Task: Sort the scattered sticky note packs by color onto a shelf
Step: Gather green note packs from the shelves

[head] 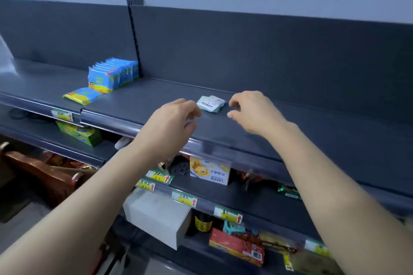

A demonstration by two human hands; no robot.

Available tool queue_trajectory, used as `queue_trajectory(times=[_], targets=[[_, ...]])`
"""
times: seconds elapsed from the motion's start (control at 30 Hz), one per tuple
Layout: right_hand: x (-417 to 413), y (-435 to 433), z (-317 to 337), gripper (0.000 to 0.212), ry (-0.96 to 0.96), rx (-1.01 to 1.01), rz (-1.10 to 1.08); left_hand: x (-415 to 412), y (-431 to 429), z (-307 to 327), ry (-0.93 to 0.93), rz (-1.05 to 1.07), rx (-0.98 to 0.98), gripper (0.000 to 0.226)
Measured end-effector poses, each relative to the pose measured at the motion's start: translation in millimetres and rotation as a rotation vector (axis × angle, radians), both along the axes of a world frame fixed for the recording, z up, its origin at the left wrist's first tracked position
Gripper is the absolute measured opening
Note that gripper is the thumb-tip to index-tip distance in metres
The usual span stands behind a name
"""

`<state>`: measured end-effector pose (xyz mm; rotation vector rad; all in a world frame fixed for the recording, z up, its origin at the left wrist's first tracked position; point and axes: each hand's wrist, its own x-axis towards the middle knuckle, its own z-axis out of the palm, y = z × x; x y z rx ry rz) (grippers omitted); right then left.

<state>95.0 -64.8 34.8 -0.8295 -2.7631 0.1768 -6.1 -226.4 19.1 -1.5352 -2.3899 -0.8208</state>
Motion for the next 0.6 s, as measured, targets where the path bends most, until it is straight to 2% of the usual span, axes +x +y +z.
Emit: queue_trajectory(times=[0.27,0.43,0.6], targets=[[-100.7,65.9,-27.6,0.026,-0.109,-0.089,-0.074,-85.9,39.2,-13.5,-0.02,0.023,-0.049,0.017],[-130.0,86.4,-33.3,0.051,-0.222,-0.253,-0.132,-136.6,77.7,-18.5,-0.045,-0.102,-0.122,0.016],[-157.3,89.5,-42.6,0.055,-0.336,-0.315,-0.198,-183.4,104.0,-19.9,-0.052,-0.202,-0.205,0.018]])
